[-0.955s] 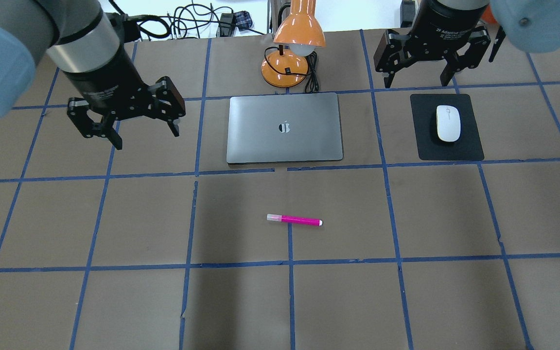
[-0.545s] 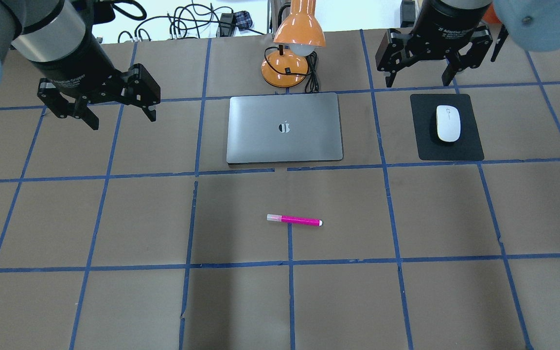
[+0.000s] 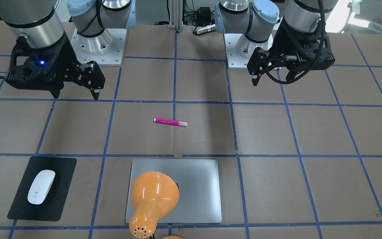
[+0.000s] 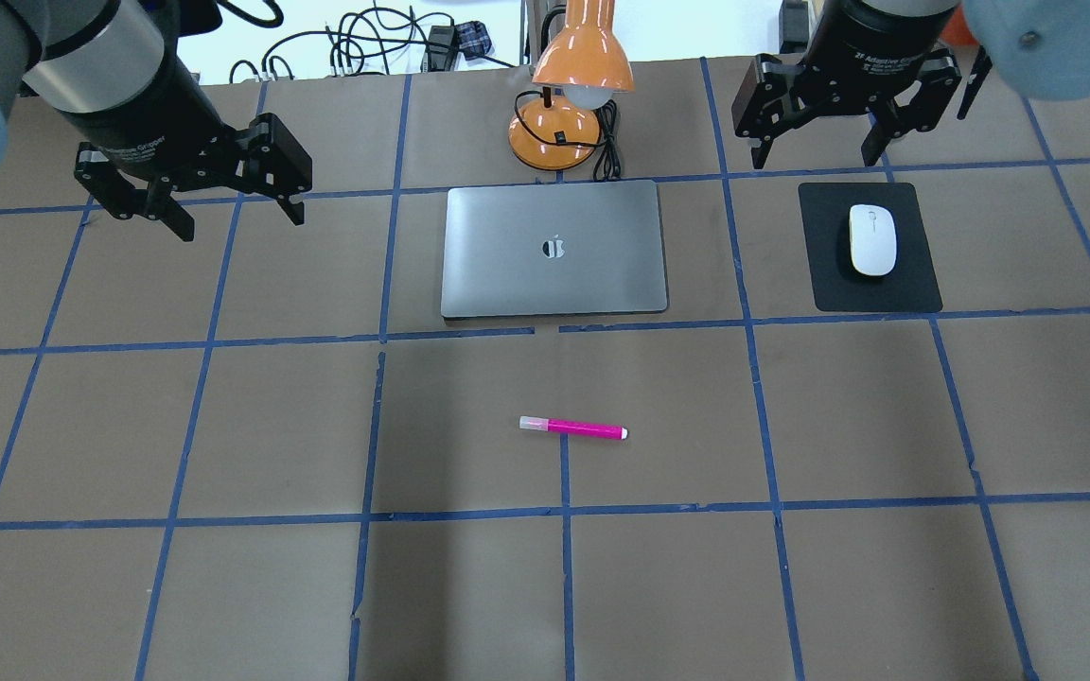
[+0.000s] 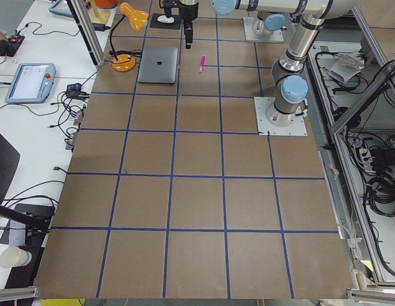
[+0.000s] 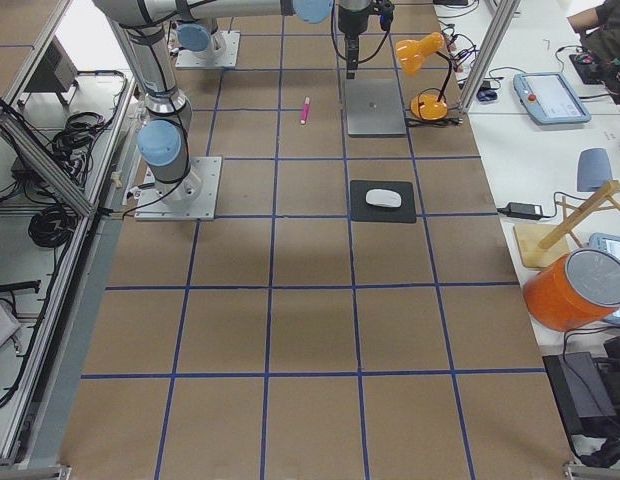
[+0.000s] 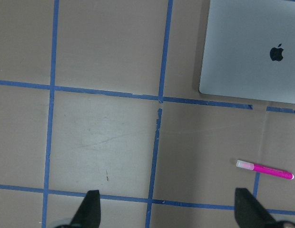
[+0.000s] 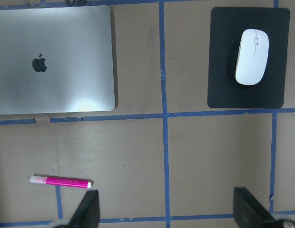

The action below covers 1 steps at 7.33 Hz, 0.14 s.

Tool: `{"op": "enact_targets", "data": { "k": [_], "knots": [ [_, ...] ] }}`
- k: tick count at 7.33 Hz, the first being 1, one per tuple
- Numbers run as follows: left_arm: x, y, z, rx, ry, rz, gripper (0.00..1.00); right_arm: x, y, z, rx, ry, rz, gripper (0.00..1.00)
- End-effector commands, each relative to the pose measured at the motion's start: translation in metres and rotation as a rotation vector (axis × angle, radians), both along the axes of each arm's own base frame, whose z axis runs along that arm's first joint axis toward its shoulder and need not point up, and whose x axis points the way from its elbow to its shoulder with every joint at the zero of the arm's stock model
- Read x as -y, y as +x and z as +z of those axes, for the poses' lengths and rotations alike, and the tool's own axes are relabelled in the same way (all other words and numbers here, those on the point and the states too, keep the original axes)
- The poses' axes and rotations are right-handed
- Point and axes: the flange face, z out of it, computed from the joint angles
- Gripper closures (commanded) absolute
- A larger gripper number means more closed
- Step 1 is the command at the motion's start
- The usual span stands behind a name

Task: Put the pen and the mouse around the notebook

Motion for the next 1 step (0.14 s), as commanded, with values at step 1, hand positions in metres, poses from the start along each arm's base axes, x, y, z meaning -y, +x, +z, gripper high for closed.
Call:
{"op": "enact_targets", "data": {
  "k": [1],
  "knots": [
    [-0.0012, 0.0009, 0.0003, 0.013, -0.001, 0.000, 0.00, 0.0026, -0.0019, -0.0023, 0.000, -0.002, -0.003, 0.00]
  ]
}}
